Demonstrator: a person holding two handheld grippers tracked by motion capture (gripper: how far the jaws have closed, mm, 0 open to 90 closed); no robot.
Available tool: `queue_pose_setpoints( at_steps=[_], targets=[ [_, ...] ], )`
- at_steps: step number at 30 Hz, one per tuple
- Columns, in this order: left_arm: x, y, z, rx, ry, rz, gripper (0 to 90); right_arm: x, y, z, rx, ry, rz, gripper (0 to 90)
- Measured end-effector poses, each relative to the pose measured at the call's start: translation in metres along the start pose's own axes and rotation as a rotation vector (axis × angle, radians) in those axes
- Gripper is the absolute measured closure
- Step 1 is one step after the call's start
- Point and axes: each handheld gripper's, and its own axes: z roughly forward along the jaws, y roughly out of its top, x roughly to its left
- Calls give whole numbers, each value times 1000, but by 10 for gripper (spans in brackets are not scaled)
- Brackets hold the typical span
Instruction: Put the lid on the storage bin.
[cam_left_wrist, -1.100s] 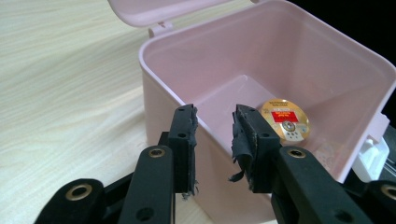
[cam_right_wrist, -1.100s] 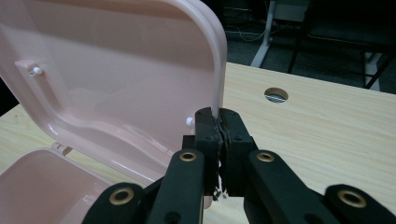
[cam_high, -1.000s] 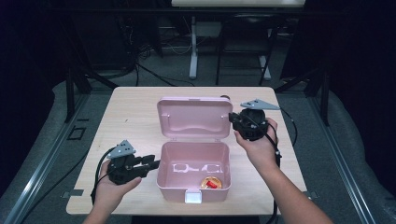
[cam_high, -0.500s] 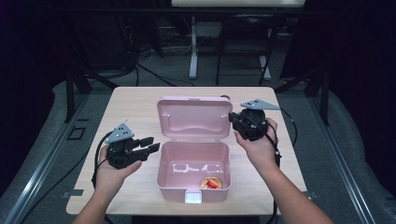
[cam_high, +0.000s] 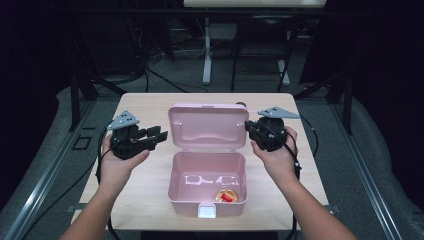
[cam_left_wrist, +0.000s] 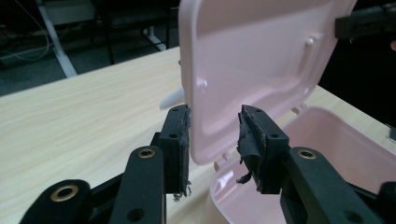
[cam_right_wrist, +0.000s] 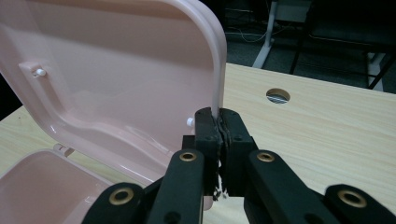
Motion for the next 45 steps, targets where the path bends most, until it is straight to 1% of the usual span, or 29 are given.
queue_pose_setpoints(
  at_steps=[4,11,14,15,17,20,21,23,25,27,31,38,41,45],
  targets=[
    [1,9,6,-12,27,13,641,0,0,0,-4,2,3,872],
    [1,20,17,-43,43,11,642,0,-1,0,-8,5,4,872],
    [-1,24,21,-58,64,17,645,-1,-1,0,-8,5,6,872],
    [-2,25,22,-60,68,21,657,-1,-1,0,-8,6,6,872],
    [-3,27,24,-65,77,13,692,-1,-1,0,-10,8,8,872],
    [-5,30,28,-58,89,5,747,-1,-2,0,-12,9,6,871],
    [-5,30,29,-59,101,6,759,0,-2,0,-12,9,7,871],
    [-7,31,28,-54,131,19,821,-1,-2,0,-12,9,7,871],
    [-8,31,27,-55,139,14,839,-1,-2,-1,-12,12,8,869],
    [-10,31,28,-63,148,20,845,-1,-2,-1,-13,15,11,868],
    [-10,31,27,-64,148,21,847,-2,0,0,-26,13,4,857],
    [-11,30,26,-66,142,23,847,0,11,-6,-98,13,-18,820],
    [-11,30,25,-65,138,26,847,0,13,-6,-109,20,-21,798],
    [-11,30,24,-62,133,30,846,-1,18,-8,-117,26,-23,805]
  ],
)
